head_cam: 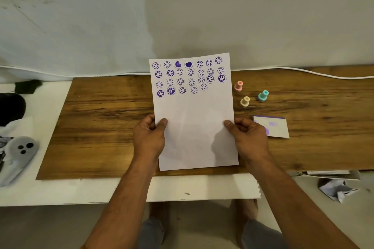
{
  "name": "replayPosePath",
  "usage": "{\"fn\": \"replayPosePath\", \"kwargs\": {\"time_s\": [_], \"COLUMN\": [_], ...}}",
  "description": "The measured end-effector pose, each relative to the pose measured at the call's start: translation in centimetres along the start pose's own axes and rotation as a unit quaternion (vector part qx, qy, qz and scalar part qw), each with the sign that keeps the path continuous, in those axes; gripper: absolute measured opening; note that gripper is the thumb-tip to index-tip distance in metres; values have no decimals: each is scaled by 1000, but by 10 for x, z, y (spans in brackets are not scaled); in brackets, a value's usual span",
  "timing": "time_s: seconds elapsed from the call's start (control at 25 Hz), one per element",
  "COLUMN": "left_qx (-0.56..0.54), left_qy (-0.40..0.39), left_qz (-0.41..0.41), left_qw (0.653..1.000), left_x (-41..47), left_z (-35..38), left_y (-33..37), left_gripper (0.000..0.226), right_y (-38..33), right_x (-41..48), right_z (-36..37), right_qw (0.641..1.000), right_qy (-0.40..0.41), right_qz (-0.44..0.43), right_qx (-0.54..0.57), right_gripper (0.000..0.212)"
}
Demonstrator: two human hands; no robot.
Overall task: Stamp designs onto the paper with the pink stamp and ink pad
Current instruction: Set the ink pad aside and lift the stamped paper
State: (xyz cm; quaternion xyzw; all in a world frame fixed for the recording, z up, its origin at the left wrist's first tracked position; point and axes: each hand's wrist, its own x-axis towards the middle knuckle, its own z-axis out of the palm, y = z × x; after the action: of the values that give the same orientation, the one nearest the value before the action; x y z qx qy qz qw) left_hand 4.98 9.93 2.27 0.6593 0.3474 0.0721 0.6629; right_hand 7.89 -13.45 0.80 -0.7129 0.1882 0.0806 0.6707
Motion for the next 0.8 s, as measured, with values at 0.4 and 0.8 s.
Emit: {"fn": "replayPosePath", "kwargs": {"time_s": [0.4,0.8], "left_qx": [42,351], "left_qy": [20,0], "left_qz": [44,115], "left_qw": [998,929], "left_x": [1,-5], "left_z": [0,0], "left_y": [-4,-16], "left_gripper": [14,62], "right_y": [-2,4], "right_x": [-1,-2], "right_z": [1,4], "right_qw": [1000,958], "right_qy": [9,36], "right_qz": [-11,-68], "right_qx": [-23,-277], "right_gripper": [6,20]}}
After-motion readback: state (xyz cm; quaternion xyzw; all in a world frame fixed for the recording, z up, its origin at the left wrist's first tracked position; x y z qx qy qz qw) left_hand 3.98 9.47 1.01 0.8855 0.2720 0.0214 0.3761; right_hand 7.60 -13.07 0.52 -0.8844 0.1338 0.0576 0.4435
